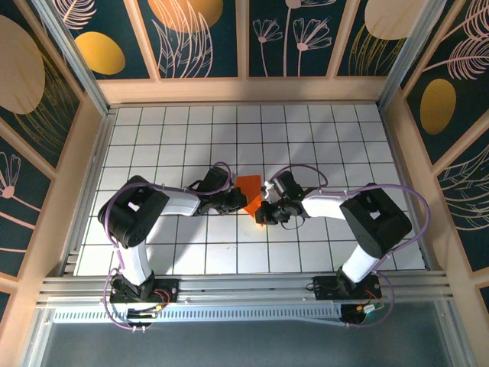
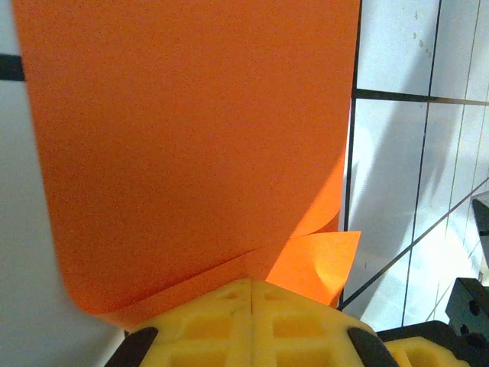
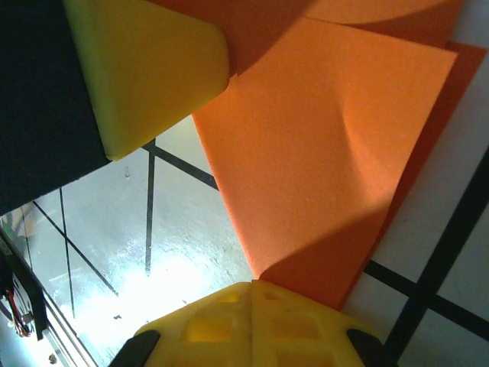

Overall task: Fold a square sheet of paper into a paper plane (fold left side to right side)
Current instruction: Third fold the triangle at the center of the table.

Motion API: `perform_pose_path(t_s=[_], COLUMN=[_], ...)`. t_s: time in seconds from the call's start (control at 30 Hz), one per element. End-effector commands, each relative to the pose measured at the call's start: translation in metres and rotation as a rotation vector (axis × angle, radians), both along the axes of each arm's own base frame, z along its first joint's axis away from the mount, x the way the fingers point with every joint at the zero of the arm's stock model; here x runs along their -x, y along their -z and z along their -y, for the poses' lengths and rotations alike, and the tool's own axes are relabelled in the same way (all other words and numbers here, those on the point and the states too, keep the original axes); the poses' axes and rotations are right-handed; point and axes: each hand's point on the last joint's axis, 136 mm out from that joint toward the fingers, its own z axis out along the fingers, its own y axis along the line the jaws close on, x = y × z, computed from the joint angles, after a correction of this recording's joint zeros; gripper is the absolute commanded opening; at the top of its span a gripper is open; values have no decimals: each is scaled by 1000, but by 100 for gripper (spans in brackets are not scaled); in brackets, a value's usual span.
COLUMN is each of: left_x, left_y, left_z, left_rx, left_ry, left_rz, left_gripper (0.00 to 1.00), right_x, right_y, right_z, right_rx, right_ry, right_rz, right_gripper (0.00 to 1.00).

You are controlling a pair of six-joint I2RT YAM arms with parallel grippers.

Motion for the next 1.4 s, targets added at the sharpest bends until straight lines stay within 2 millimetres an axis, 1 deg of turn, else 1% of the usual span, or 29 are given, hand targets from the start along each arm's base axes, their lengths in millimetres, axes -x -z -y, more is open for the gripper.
perform_pose_path(t_s=[0.0,0.27,0.57,0.73,0.83,1.03,1.1,1.2,1.37], left_x=[5,4,2,1,1,1,1,1,2], left_y=[40,41,41,40,39,39,39,39,40], left_z=[-21,-21,-22,-21,-21,-20,-19,-20,-19], left_rx=[-137,-142,-148,-143,-137,-130,-131,-131,-131], left_ry=[-46,-49,-57,-62,-64,-64,-62,-65,-62], left_rz=[-55,-54,-55,-54,-57,-58,-58,-58,-62], left_gripper=[0,0,0,0,0,0,0,0,0], right_x=[9,12,23,32,33,18,13,5,-8], right_y=[12,16,18,13,1,-42,-50,-50,-37], right_z=[7,11,21,25,24,10,4,-3,-10], right_rx=[58,85,120,118,97,-24,-61,-86,-68], right_ry=[-12,-14,-32,-55,-69,-63,-58,-38,-5], right_rz=[-32,-44,-63,-73,-60,19,44,54,62], right_gripper=[0,0,0,0,0,0,0,0,0])
